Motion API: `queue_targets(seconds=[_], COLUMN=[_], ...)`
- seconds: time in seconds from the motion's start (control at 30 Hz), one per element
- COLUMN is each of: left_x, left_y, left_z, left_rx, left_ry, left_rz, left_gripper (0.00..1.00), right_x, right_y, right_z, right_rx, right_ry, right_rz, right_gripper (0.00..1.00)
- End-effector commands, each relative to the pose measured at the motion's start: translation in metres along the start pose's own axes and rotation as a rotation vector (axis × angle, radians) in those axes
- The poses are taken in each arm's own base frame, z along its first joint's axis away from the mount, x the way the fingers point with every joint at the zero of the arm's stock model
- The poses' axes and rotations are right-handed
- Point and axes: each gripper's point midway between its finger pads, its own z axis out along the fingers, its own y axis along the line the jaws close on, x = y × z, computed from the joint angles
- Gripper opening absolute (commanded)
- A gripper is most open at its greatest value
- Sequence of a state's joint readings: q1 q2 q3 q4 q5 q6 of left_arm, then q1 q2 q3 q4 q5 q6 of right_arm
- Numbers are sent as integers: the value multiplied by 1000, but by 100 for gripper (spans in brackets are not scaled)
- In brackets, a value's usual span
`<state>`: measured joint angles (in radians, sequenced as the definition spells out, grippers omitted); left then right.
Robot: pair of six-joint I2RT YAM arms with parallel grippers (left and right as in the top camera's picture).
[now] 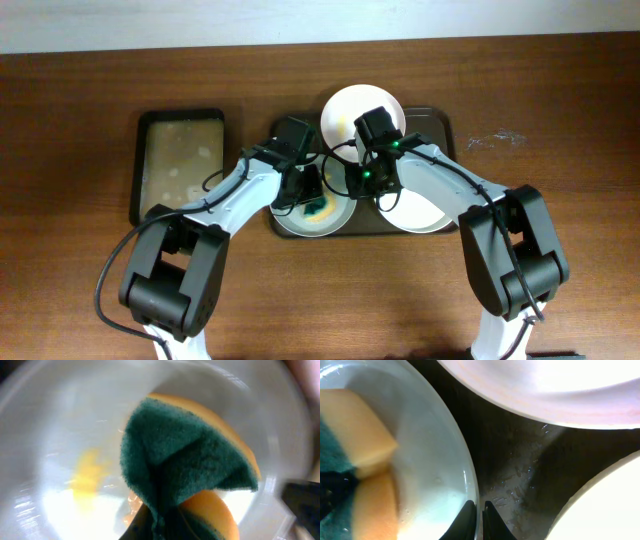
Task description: Clean dirty plates on tray and stack at the side
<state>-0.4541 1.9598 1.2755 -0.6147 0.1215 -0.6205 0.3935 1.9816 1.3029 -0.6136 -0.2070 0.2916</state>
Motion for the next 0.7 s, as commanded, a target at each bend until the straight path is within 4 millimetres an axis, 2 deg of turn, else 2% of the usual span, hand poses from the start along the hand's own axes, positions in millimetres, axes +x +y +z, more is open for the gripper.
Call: queue_targets(seconds=[0.0, 0.1, 0.17, 0.3, 0.37, 0.47, 0.5, 0.57, 0.67], left_x=[-9, -20, -32, -44, -49, -47, -42, -37, -32], left_y=[85, 107, 119, 110, 88, 31, 5, -6, -5], left_z=[-4, -18, -34, -56, -66, -59, -52, -49, -46], left_rx=[-419, -561, -663, -654, -538, -199, -53, 2, 7], left_ry=[-105, -179, -252, -290, -302, -243, -195, -171, -153], left_rz=[4, 20, 31, 24, 4, -14, -5, 3, 4], left_gripper=[1, 0, 0, 0, 0, 0, 0, 0, 0], right_x=[4, 4, 4, 4, 4, 4, 4, 4, 4], right_y=[-3, -3, -3, -3, -3, -3, -3, -3, -3], right_z=[3, 3, 3, 3, 3, 3, 3, 3, 3], right_rx=[12, 13, 13, 13, 13, 13, 12, 12, 12], right_ry=[11, 11, 11, 11, 11, 10, 10, 10, 10], right_rz=[6, 6, 6, 6, 6, 6, 6, 6, 6], right_gripper=[8, 8, 8, 8, 8, 5, 4, 4, 4])
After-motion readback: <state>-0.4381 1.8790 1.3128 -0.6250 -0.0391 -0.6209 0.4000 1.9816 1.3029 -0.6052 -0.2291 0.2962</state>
